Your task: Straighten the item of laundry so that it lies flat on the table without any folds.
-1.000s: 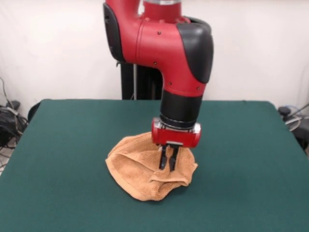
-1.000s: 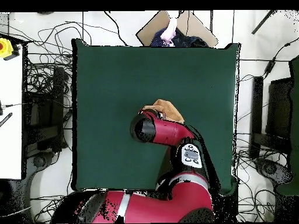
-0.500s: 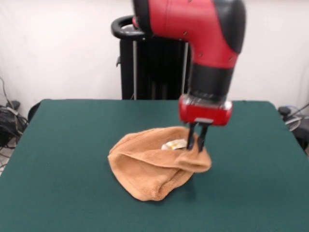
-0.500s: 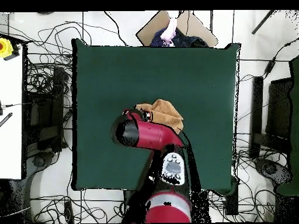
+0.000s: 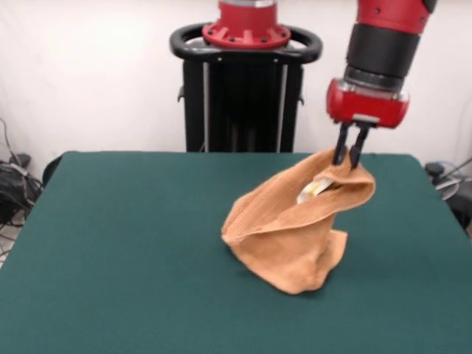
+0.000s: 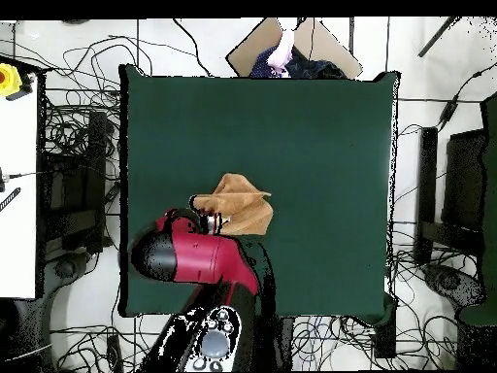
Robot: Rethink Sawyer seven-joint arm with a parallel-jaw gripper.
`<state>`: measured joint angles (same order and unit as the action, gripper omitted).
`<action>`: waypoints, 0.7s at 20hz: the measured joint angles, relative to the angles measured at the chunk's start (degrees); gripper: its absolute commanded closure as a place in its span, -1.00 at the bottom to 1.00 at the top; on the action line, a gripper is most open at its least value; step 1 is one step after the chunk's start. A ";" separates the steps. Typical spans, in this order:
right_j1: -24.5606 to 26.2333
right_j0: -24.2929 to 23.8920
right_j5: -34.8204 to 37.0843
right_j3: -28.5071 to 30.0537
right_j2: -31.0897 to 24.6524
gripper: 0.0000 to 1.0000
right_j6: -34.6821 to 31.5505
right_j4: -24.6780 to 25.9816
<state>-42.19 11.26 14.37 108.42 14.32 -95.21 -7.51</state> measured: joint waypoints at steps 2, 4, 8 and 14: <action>-0.63 0.02 -2.17 2.64 -0.01 1.00 -0.76 0.01; -1.03 -0.69 -5.76 5.63 0.00 1.00 -1.45 0.00; -1.42 -3.33 -13.68 11.15 -0.01 1.00 -2.13 0.24; -7.28 -11.59 -11.81 16.30 -0.09 1.00 -2.16 1.37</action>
<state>-49.48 -0.33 2.56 124.72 14.23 -97.37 -6.14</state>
